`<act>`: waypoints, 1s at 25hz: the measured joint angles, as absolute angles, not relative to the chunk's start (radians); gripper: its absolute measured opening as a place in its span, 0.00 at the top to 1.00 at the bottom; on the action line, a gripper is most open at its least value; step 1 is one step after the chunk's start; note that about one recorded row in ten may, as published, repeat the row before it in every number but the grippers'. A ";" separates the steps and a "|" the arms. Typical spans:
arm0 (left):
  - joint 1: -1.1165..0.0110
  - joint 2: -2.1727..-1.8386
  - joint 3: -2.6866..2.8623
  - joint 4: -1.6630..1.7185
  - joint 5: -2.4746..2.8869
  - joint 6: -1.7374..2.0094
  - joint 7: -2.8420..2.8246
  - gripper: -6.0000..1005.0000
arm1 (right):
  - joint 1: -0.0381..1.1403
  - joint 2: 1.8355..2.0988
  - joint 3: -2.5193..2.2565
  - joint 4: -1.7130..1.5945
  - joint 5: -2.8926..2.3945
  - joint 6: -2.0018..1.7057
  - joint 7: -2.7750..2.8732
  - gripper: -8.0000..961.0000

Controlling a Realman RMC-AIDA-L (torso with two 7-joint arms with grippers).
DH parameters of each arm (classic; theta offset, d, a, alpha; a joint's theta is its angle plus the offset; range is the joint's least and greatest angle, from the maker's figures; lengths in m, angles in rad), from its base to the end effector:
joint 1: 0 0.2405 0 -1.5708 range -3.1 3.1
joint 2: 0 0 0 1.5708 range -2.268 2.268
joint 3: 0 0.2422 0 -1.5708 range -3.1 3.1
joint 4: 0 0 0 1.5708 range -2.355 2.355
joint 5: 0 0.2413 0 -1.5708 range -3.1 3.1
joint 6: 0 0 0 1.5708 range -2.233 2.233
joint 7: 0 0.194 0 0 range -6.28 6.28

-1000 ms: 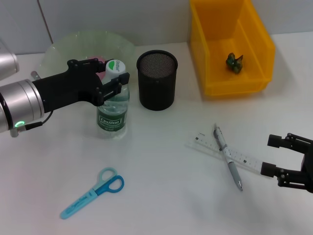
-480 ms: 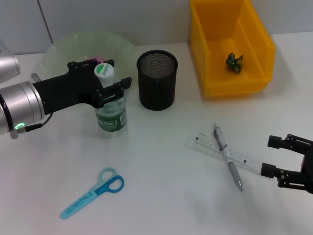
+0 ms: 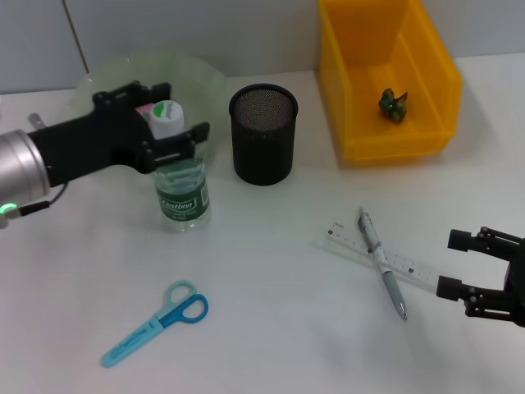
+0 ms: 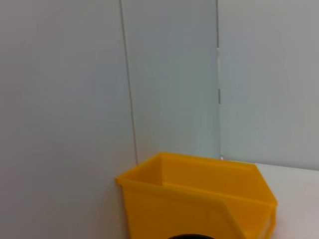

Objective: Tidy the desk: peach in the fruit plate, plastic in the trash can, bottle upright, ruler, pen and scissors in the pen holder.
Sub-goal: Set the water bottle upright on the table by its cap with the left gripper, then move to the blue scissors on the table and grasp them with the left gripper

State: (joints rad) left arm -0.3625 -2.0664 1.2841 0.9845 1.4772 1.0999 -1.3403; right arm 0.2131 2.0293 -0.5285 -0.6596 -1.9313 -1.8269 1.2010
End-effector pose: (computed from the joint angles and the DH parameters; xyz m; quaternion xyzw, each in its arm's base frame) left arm -0.1866 0.4134 -0.0297 -0.9237 -0.1073 -0.2524 0.2674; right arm 0.3280 0.2599 0.0194 -0.9014 0.2421 0.3089 0.1829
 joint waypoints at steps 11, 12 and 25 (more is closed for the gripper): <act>-0.156 -2.063 1.285 1.352 1.646 1.140 -1.551 0.19 | 0.218 2.029 -0.522 -0.661 -1.931 -1.829 1.200 0.18; -0.144 -2.063 1.285 1.380 1.665 1.150 -1.577 0.19 | 0.219 2.029 -0.522 -0.661 -1.931 -1.829 1.200 0.18; -0.124 -2.067 1.491 1.662 2.179 1.321 -2.095 0.20 | 0.215 2.025 -0.493 -0.668 -1.930 -1.820 1.193 0.18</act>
